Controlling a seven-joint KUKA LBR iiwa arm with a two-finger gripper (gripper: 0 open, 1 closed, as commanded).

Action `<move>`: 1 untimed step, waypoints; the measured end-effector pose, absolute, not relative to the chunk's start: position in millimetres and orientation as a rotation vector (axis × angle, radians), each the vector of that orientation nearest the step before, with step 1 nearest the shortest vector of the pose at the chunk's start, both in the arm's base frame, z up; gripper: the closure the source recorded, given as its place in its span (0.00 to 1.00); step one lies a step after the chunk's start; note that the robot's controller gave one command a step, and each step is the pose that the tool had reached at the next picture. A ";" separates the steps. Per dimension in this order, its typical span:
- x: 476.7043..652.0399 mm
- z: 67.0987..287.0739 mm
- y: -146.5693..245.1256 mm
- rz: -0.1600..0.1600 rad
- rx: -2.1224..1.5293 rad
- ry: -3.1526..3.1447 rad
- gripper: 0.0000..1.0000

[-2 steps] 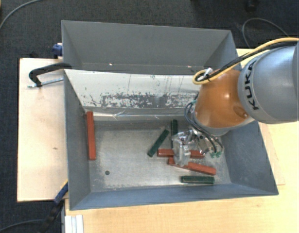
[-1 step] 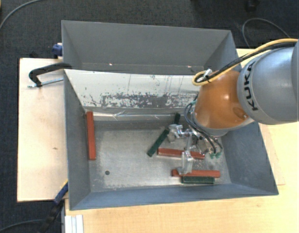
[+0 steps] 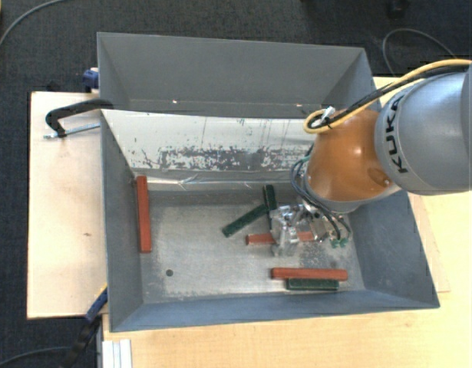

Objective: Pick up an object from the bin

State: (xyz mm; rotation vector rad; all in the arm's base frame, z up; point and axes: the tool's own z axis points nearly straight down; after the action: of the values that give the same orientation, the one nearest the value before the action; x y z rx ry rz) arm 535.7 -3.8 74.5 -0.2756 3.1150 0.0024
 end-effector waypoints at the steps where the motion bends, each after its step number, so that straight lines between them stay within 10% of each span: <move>1: 532.7 71.3 -4.4 0.002 -0.277 3.125 0.00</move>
Offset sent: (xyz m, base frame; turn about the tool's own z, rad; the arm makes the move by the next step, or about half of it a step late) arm 0.0000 0.0000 0.0000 0.0000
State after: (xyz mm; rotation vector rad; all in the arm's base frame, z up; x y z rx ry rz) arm 532.7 -4.4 71.3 -0.2766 3.1245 0.0018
